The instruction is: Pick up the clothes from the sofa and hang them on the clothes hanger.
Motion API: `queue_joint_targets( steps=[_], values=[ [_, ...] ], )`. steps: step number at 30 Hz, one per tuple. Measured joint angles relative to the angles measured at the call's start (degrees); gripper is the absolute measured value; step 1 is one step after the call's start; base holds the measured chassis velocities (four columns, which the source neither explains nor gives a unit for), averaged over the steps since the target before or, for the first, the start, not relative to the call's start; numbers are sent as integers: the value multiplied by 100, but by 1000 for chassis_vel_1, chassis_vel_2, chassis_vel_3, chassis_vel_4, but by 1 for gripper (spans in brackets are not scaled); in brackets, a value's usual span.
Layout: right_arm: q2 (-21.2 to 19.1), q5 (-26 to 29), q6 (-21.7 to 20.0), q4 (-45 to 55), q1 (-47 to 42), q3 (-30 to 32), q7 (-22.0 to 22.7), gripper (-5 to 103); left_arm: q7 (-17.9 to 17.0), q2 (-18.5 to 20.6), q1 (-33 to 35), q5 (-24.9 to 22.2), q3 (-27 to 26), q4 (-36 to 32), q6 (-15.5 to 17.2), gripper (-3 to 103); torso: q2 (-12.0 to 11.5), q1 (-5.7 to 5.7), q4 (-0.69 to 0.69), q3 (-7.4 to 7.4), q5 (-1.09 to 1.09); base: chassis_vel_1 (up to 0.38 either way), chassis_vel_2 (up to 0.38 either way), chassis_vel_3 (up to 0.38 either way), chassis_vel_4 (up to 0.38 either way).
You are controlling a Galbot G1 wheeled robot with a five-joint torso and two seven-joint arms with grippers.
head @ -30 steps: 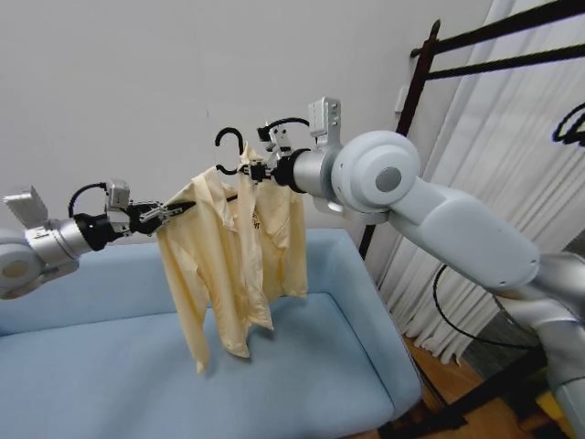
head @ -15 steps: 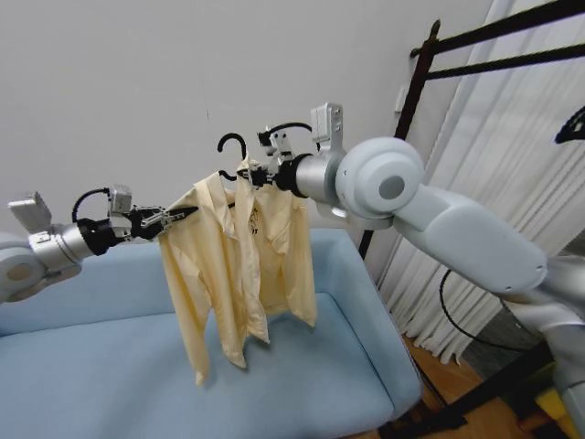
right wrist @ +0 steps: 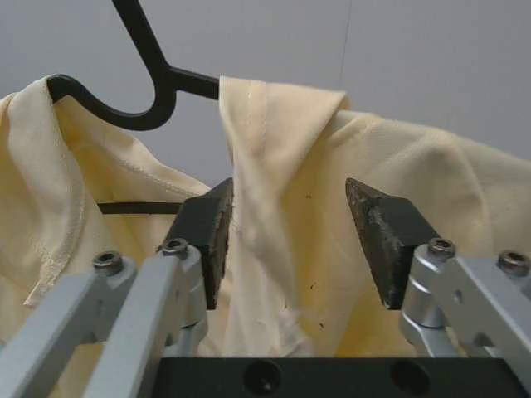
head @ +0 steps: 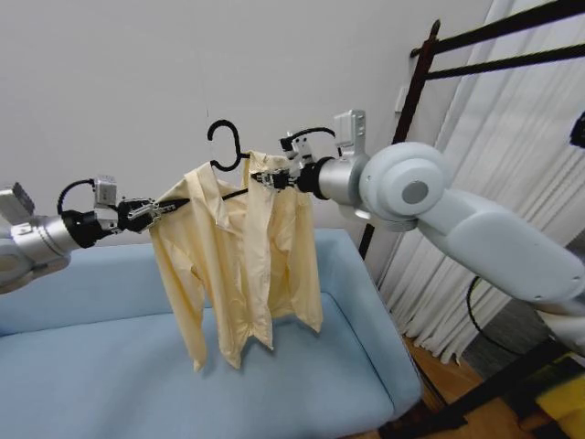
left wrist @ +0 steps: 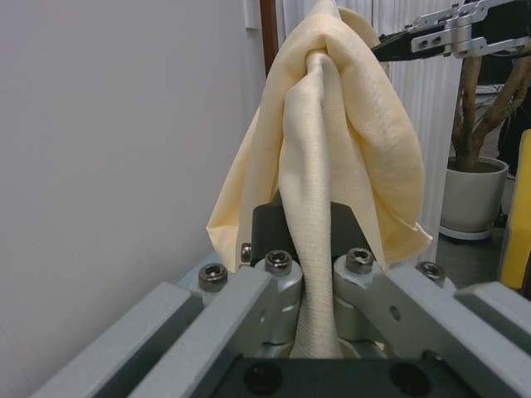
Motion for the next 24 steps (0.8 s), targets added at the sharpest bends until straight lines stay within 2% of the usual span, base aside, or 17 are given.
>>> queue_joint_targets(
  steps=[2, 3, 5, 6, 10, 12, 14, 15, 16, 19, 20, 21, 24],
  values=[
    [-22, 9, 0, 3, 56, 0, -44, 54, 70, 1, -4, -5, -5, 54, -5, 2, -1, 0, 1, 0, 0, 0, 0, 0, 0],
    [-23, 13, 1, -1, 96, 0, -73, 54, 107, 2, -5, -12, -9, 77, -15, 2, 0, 0, 2, 0, 0, 0, 0, 0, 0],
    [-7, 18, 5, -67, 213, 0, -159, 65, 227, 5, -9, -32, -17, 126, -33, 2, 0, 0, 2, 0, -1, 0, 0, 0, 0],
    [-7, 18, 5, -67, 213, 0, -159, 65, 227, 5, -9, -32, -17, 126, -33, 2, 0, 0, 2, 0, -1, 0, 0, 0, 0],
    [3, 11, -118, -420, 533, -27, -485, 86, 571, 9, -14, -36, -38, 264, -71, 2, 0, 0, 2, 0, -1, 0, 0, 0, 0],
    [-4, 6, -168, -492, 574, -32, -545, 86, 621, 11, -15, -36, -42, 282, -72, 2, 0, 0, 2, 0, -1, 0, 0, 0, 0],
    [-75, -124, -427, -882, 700, -62, -1009, 96, 766, 12, -25, -36, -53, 323, -76, 2, -1, 0, 3, 0, -2, 0, 0, 0, 0],
    [-147, -210, -540, -1078, 754, -90, -1452, 99, 808, 13, -27, -36, -56, 337, -81, 2, 0, 0, 3, 0, -1, 0, 0, 0, 0],
    [-147, -210, -540, -1078, 754, -90, -1452, 99, 808, 13, -27, -36, -56, 337, -81, 2, 0, 0, 3, 0, -1, 0, 0, 0, 0],
    [-329, -984, -654, -1563, 934, -307, -2947, 100, 962, 13, -32, -24, -62, 398, -83, 2, 0, 0, -1, 0, 1, 0, 0, 0, 0],
    [-357, -1157, -662, -1679, 1006, -389, -3255, 100, 1001, 13, -32, -15, -64, 425, -84, 2, -1, 0, -1, 0, 2, 0, 0, 0, 0],
    [-357, -1157, -662, -1679, 1006, -389, -3255, 100, 1001, 13, -32, -15, -64, 425, -84, 2, -1, 0, -1, 0, 2, 0, 0, 0, 0],
    [-399, -1281, -664, -1835, 1145, -559, -3804, 100, 1163, 23, -33, 47, -61, 576, -84, 2, 0, 0, 0, 0, 0, 0, 0, 0, 0]
  ],
)
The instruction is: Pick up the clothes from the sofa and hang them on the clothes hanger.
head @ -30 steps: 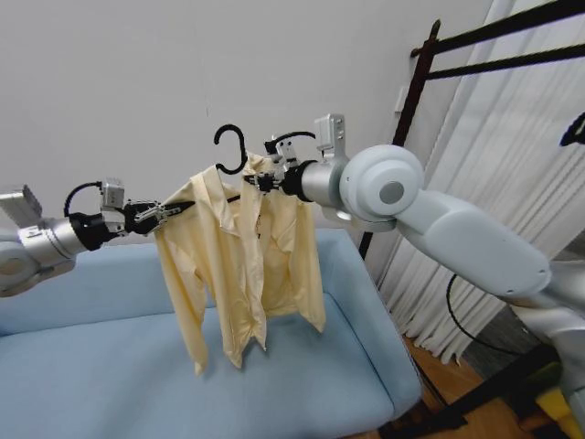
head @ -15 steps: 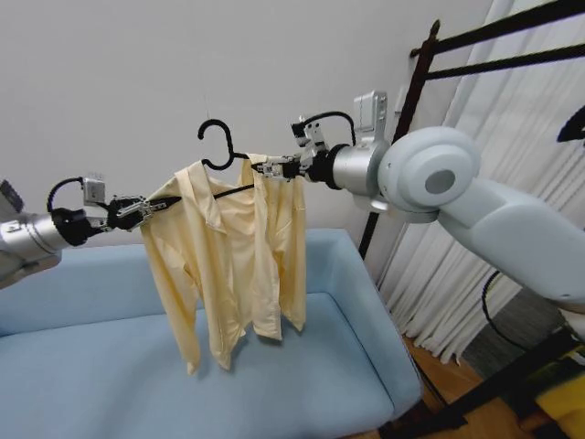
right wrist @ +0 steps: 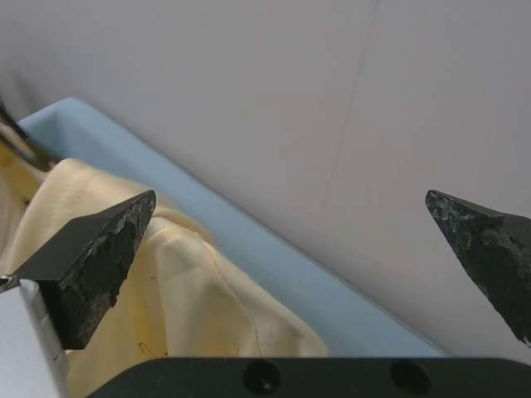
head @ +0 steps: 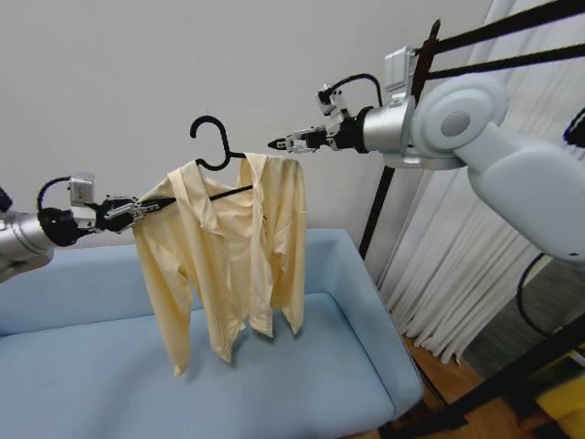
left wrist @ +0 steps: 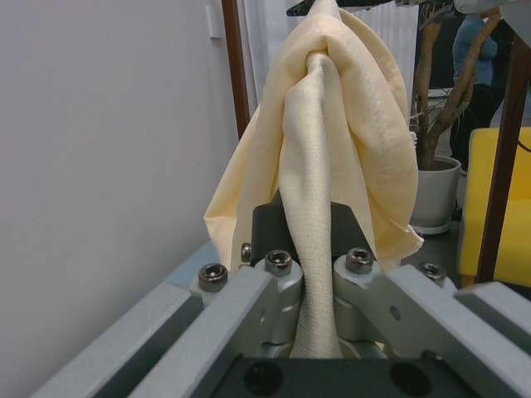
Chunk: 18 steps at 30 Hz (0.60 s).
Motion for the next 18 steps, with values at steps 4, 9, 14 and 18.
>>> queue_joint_targets(
  steps=[4, 9, 14, 18],
  values=[
    [-64, -63, 0, -47, 113, -247, -648, 100, 311, 46, -1, 120, 34, 306, 3, 2, 0, 0, 2, 0, -1, 0, 0, 0, 0],
    [-173, -69, 3, 138, 411, -812, -1007, 100, 745, 87, 0, 247, 37, 554, 13, 2, 0, 0, 1, 0, -1, 0, 0, 0, 0],
    [-104, -236, 10, 180, 640, -1175, -1147, 100, 1004, 67, 9, 328, 31, 571, 16, 2, 0, 0, 1, 0, -1, 0, 0, 0, 0],
    [-39, -277, 12, 199, 798, -1354, -1194, 100, 1091, 54, 4, 356, 23, 562, 18, 2, 0, 0, 1, 0, -1, 0, 0, 0, 0]
  ],
)
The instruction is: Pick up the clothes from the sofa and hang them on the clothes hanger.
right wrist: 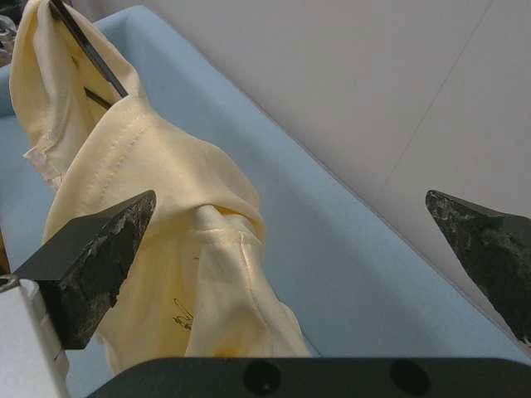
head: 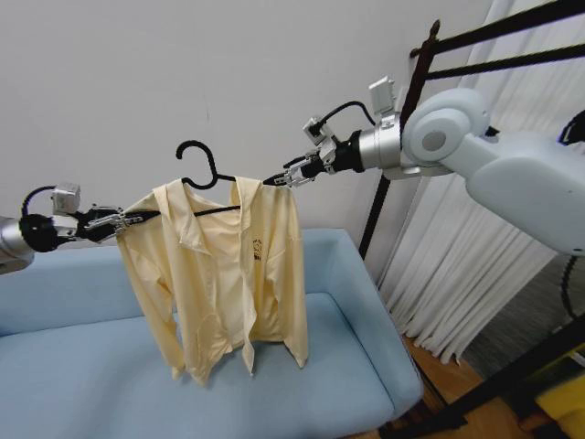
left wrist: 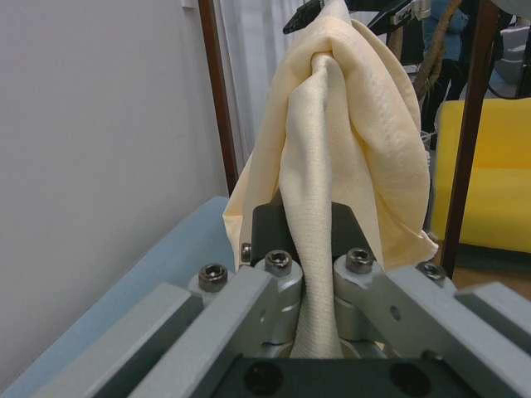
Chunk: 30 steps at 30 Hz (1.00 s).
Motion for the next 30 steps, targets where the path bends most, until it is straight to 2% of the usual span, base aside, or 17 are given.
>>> queue_joint_targets(
  steps=[1, 8, 9, 11, 12, 15, 17, 18, 19, 21, 25, 27, 30],
  values=[
    [10, -13, 1, 26, 39, -53, -9, 103, 10, -2, -3, 2, -4, -8, 1, 2, 0, 0, 0, 0, 0, 0, 0, 0, 0],
    [-29, 20, 3, 277, 140, -241, 2, 89, 97, -7, -9, 5, -32, -13, 2, 2, 0, 0, -1, 0, 0, 0, 0, 0, 0],
    [-34, 36, 3, 339, 147, -264, 26, 80, 134, -10, -10, 9, -40, -14, 2, 2, 0, 0, -1, 0, 0, 0, 0, 0, 0],
    [-30, 42, 4, 355, 150, -275, 38, 77, 158, -11, -10, 12, -43, -15, 1, 2, 0, 0, -1, 0, 1, 0, 0, 0, 0],
    [-14, 52, 4, 378, 156, -295, 64, 71, 187, -12, -13, 16, -44, -17, 0, 2, 0, 0, -1, 0, 1, 0, 0, 0, 0],
    [19, 69, 5, 410, 172, -325, 105, 71, 218, -12, -22, 18, -44, -20, -2, 2, 0, 0, -1, 0, 0, 0, 0, 0, 0],
    [49, 91, 6, 442, 188, -348, 120, 57, 252, -11, -35, 18, -44, -19, -6, 2, 0, 0, 0, 0, 0, 0, 0, 0, 0],
    [56, 98, 6, 457, 199, -362, 127, 57, 264, -11, -38, 18, -44, -16, -7, 2, 0, 0, 0, 0, 0, 0, 0, 0, 0],
    [68, 125, 7, 494, 213, -384, 162, 47, 282, -11, -45, 18, -45, -6, -11, 2, 0, 0, -1, 0, 1, 0, 0, 0, 0],
    [72, 151, 7, 511, 217, -389, 191, 47, 297, -12, -47, 19, -44, 1, -19, 2, 0, 0, -1, 0, 1, 0, 0, 0, 0],
    [71, 325, 8, 615, 217, -390, 360, 25, 315, -40, -51, 19, -43, 37, -65, 2, 0, 0, 0, 0, 1, 0, 0, 0, 0],
    [67, 377, 8, 647, 211, -384, 411, 25, 324, -52, -51, 19, -43, 41, -68, 2, 0, 0, -1, 0, 1, 0, 0, 0, 0],
    [42, 594, 9, 791, 171, -311, 623, 9, 342, -88, -51, 39, -44, 54, -72, 2, 0, 0, 0, 0, 0, 0, 0, 0, 0]
  ],
)
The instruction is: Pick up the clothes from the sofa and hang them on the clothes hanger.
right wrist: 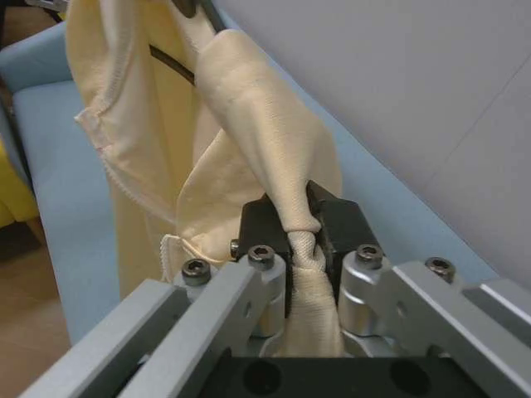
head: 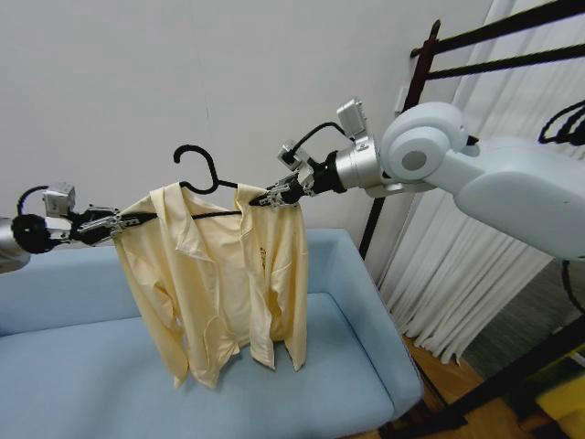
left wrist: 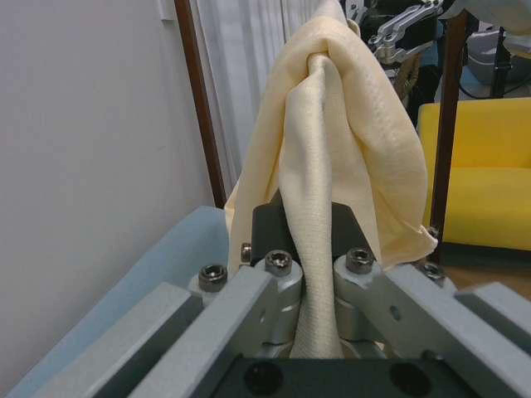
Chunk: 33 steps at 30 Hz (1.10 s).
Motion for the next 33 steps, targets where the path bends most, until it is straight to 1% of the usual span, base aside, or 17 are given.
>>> queue_joint_targets(
  steps=[1, 4, 6, 8, 9, 10, 12, 15, 18, 21, 22, 25, 26, 27, 28, 32, 33],
  values=[
    [-7, 34, 0, 26, -5, 15, 20, 4, 0, -3, 0, 4, -1, 4, -2, 2, 0, 0, 0, 0, 0, 0, 0, 0, 0],
    [-50, 195, 1, 128, -16, 65, 72, 4, -30, -4, -6, 12, -7, 24, -23, -1, 0, 0, 0, 0, 0, 0, 0, 0, 0],
    [-81, 320, 0, 192, -20, 88, 110, 4, -113, -2, -12, 9, -10, 26, -44, 8, 0, 0, 0, 0, 0, 0, 0, 0, 0],
    [-93, 357, 0, 217, -25, 103, 120, 4, -148, -2, -12, 3, -10, 22, -53, 8, 0, 0, 0, 0, 0, 0, 0, 0, 0],
    [-110, 392, 0, 250, -37, 124, 125, 4, -201, -1, -14, -7, -10, 2, -61, 13, 0, 0, 0, 0, 0, 0, 0, 0, 0],
    [-137, 437, 1, 292, -57, 154, 133, 4, -279, 0, -17, -23, -10, -27, -62, 24, 0, 0, 0, 0, 0, 0, 0, 0, 0],
    [-152, 465, 1, 320, -76, 178, 145, 4, -332, 0, -17, -33, -10, -46, -62, 24, 0, 0, 0, 0, 0, 0, 0, 0, 0],
    [-214, 597, 1, 451, -201, 337, 253, 4, -601, -4, -18, -96, -10, -125, -58, 40, 0, 0, 0, 0, 1, 0, 0, 0, 0],
    [-249, 758, 1, 534, -334, 479, 411, 4, -725, -20, -20, -126, -11, -171, -43, 45, 0, 0, 0, 0, 1, 0, 0, 0, 0],
    [-291, 1028, 2, 630, -536, 688, 717, 4, -787, -33, -21, -135, -16, -194, -11, 61, 0, 0, 0, 0, 1, 0, 0, 0, 0],
    [-291, 1028, 2, 630, -536, 688, 717, 4, -787, -33, -21, -135, -16, -194, -11, 61, 0, 0, 0, 0, 1, 0, 0, 0, 0],
    [-304, 1060, 2, 671, -659, 774, 770, 4, -823, -33, -52, -135, -8, -190, 8, 73, 0, 0, -1, 0, 1, 0, 0, 0, 0],
    [-303, 1060, 2, 672, -663, 777, 772, 4, -825, -33, -53, -135, -7, -190, 9, 73, 0, 0, 0, 0, 1, 0, 0, 0, 0],
    [-272, 1066, 2, 672, -731, 852, 821, 4, -860, -33, -64, -136, 8, -202, 18, 83, 0, 0, 0, 0, 1, 0, 0, 0, 0],
    [-272, 1066, 2, 672, -731, 852, 821, 4, -860, -33, -64, -136, 8, -202, 18, 83, 0, 0, 0, 0, 1, 0, 0, 0, 0],
    [-246, 1079, 91, 648, -898, 1045, 978, 4, -886, -79, -50, -124, 21, -212, 33, 97, 0, 0, 0, 0, 0, 0, 0, 0, 0],
    [-246, 1079, 91, 648, -898, 1045, 978, 4, -886, -79, -50, -124, 21, -212, 33, 97, 0, 0, 0, 0, 0, 0, 0, 0, 0]
  ],
)
